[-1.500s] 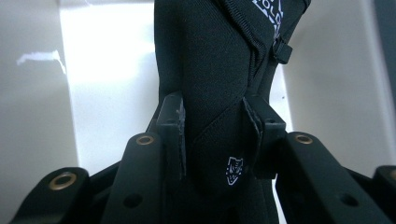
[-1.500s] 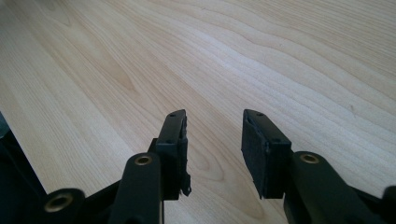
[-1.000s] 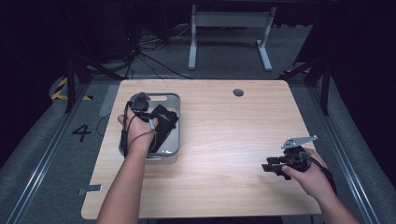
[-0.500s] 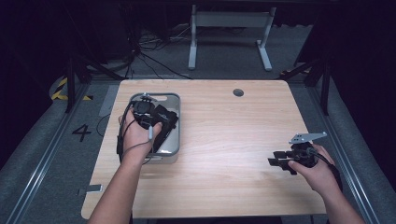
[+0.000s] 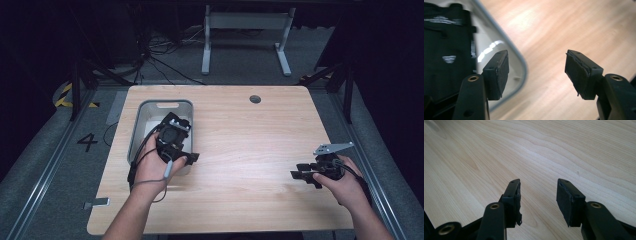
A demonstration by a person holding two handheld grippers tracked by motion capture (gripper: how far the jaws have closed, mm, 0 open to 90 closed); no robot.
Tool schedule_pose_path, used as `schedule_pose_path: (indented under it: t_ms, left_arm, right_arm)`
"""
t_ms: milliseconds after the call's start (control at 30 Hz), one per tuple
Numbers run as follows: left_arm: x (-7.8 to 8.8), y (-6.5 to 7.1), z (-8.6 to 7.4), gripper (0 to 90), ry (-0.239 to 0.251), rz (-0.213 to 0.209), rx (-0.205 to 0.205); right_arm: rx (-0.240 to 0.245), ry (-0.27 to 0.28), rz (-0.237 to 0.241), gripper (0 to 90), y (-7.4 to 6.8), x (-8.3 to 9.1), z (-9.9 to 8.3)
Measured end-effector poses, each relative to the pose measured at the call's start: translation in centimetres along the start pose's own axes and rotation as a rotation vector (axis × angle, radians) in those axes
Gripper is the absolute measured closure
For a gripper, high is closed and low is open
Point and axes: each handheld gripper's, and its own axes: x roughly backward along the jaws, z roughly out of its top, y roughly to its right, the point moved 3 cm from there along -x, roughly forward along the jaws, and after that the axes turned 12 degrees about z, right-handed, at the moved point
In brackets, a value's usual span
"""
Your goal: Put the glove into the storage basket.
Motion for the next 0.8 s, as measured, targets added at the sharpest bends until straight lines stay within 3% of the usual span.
schedule_pose_path:
  t_ms: [200, 367, 433, 467, 667, 800]
  left_arm:
    - [-0.9, 2.4, -1.0, 37.1, 0.013, -0.065, -0.078]
    - [-2.5, 3.2, -1.9, 36.8, -0.004, -0.075, -0.134]
    - [-3.2, 3.4, -2.2, 36.8, -0.006, -0.081, -0.139]
    - [-3.6, 3.6, -2.4, 36.9, -0.015, -0.069, -0.165]
    - [-4.4, 4.9, -3.2, 36.4, -0.013, -0.113, -0.195]
    - [-5.5, 5.2, -4.0, 35.5, -0.031, -0.100, -0.195]
  right_arm:
    - [0.028, -0.022, 0.009, 53.2, 0.2, -0.1, -0.4]
    - [0.045, -0.029, 0.016, 51.2, 0.4, -0.1, -0.8]
    - [0.052, -0.030, 0.017, 50.8, 0.5, -0.2, -0.9]
    - [0.052, -0.031, 0.017, 50.8, 0.5, -0.2, -1.0]
    - [0.063, -0.039, 0.025, 50.4, 0.7, -0.5, -1.4]
    - [0.066, -0.048, 0.028, 50.3, 0.7, -0.8, -1.7]
